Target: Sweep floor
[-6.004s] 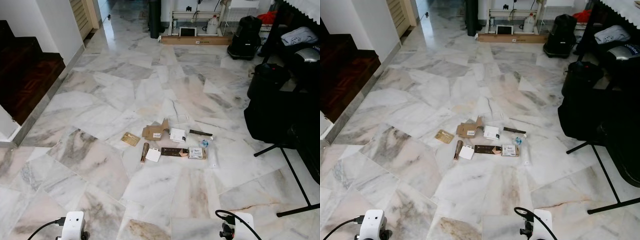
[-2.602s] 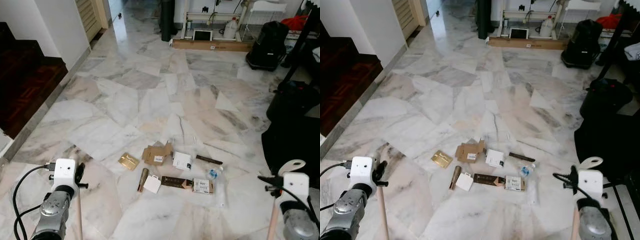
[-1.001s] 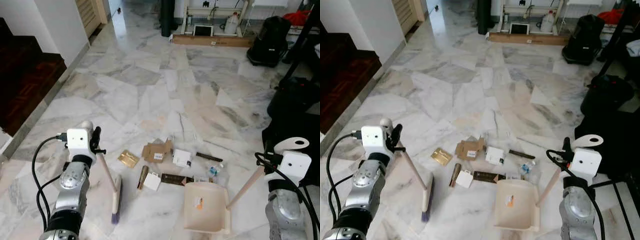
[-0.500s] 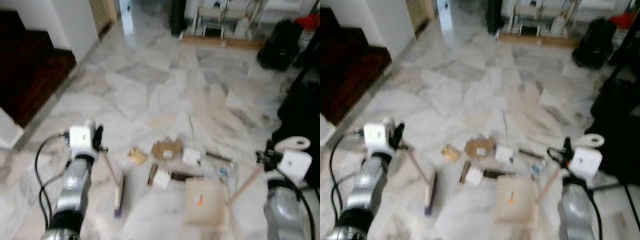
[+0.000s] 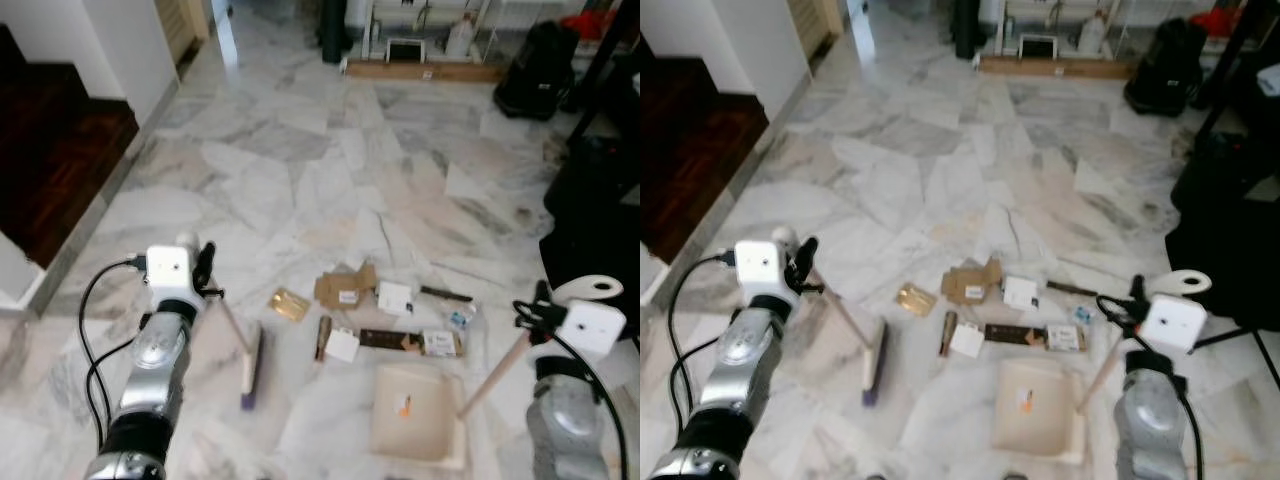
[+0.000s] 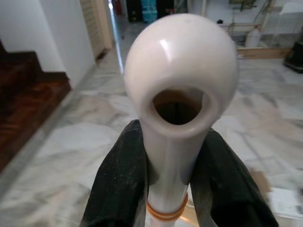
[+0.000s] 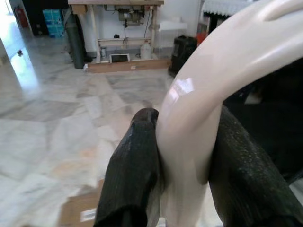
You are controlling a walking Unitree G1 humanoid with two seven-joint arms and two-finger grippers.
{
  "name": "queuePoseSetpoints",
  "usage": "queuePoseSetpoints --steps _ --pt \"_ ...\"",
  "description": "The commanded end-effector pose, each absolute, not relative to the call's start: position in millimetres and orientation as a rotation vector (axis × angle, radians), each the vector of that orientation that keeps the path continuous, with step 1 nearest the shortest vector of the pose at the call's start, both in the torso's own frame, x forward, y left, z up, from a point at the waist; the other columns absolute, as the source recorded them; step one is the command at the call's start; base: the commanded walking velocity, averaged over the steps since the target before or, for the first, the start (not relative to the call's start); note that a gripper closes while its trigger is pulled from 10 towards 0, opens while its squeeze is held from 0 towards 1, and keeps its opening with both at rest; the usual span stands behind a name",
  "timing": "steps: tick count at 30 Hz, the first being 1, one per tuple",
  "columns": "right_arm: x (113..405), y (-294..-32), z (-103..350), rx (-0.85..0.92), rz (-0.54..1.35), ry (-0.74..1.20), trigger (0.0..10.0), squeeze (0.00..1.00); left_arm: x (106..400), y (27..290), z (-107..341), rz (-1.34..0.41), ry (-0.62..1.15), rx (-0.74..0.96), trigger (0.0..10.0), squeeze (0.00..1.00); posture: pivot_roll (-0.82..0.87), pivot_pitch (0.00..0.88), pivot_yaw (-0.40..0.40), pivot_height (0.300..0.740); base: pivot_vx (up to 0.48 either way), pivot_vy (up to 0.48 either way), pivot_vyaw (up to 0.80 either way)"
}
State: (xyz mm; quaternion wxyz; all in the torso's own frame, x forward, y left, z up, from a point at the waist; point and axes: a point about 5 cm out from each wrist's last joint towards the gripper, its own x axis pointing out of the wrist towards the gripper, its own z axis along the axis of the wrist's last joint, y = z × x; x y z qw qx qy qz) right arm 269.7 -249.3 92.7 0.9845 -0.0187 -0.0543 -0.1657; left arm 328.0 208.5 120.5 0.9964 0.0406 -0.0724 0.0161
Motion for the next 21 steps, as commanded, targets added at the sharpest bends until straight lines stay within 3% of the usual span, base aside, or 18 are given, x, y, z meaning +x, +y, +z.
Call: queuePoseSetpoints --steps 1,21 --pt "269.0 -251.2 95.6 -0.024 -0.34 -0.124 10.0 0.0 328.7 206.2 125.7 0.028 -0.168 0.088 10.0 0.0 -0.05 0.113 0.063 0.74 0.0 0.48 -0.79" --pt "270.4 -248.9 92.3 -0.017 -0.343 -0.116 10.0 0.0 330.5 202.9 129.2 0.012 -0.18 0.079 10.0 0.0 -0.05 0.089 0.071 0.74 0.0 0.48 -0.78"
